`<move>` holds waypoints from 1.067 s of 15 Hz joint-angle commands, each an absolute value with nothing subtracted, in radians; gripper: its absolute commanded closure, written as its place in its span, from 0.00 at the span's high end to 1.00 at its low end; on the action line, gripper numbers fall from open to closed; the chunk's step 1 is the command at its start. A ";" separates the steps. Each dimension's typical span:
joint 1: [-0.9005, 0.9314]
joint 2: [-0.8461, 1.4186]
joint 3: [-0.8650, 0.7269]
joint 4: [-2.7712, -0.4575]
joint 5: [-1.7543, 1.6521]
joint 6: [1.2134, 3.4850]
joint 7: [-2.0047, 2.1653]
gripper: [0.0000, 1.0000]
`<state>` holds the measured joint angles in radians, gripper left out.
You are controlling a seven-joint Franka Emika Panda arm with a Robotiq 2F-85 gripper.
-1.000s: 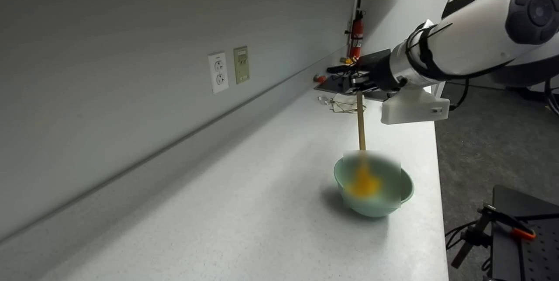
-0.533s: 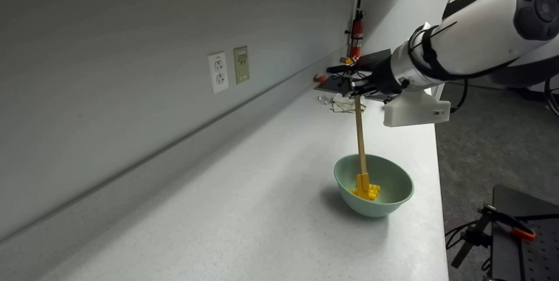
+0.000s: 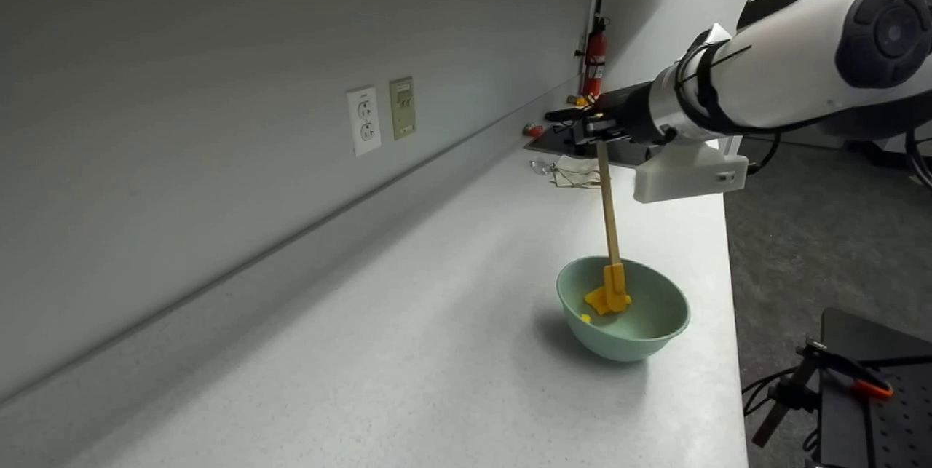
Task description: Use the ladle to stir in the bowl
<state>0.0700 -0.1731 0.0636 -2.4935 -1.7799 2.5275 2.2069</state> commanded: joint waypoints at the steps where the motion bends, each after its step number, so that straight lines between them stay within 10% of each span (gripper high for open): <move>1: 0.082 -0.180 0.047 -2.494 -1.794 2.563 2.204 0.02; 16: 0.058 -0.186 0.009 -2.421 -1.856 2.741 2.231 0.02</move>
